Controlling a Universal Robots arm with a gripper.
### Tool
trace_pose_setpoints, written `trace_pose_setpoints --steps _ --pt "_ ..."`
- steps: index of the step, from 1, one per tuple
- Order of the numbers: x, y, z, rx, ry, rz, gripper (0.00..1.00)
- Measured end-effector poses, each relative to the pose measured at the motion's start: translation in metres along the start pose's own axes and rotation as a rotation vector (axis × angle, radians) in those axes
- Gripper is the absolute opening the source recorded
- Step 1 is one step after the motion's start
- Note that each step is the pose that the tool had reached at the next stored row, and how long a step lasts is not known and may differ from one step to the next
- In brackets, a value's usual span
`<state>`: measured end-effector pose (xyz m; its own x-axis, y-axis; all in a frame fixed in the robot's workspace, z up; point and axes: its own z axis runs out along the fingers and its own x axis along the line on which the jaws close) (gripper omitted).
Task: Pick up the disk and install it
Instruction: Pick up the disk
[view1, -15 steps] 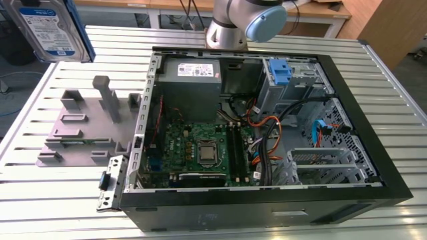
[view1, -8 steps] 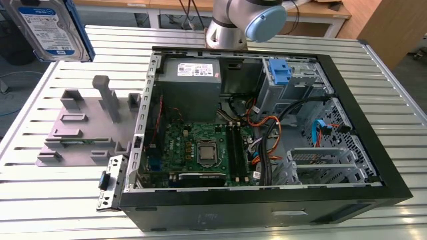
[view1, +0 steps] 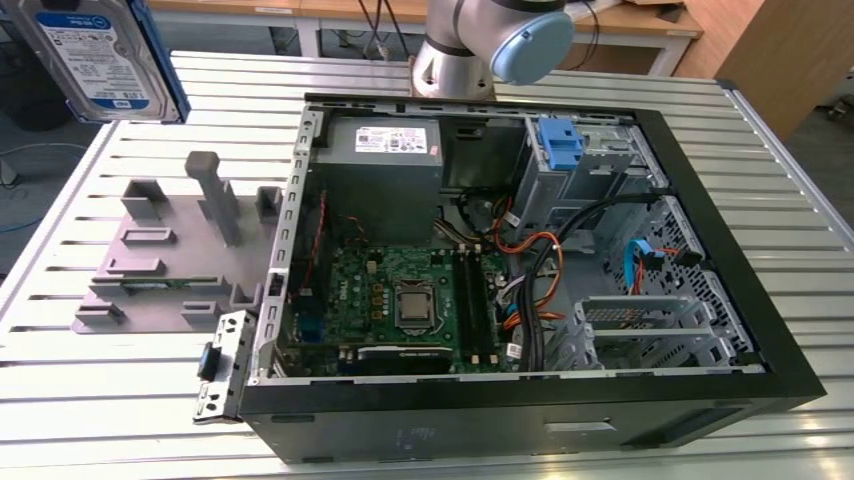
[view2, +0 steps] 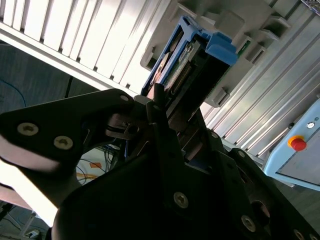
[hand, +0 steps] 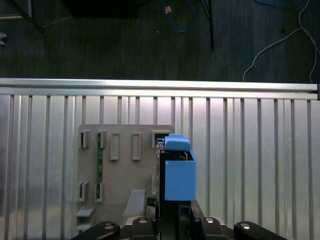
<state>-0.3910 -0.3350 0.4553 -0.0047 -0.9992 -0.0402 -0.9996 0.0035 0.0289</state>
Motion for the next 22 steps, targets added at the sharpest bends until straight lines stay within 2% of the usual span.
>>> trace_pose_setpoints --steps 10,22 --pt "-0.0001 0.0001 -0.0024 -0.0001 0.0001 0.000 0.35" --pt "-0.0012 0.0005 -0.0177 0.0001 0.0000 0.000 0.35"
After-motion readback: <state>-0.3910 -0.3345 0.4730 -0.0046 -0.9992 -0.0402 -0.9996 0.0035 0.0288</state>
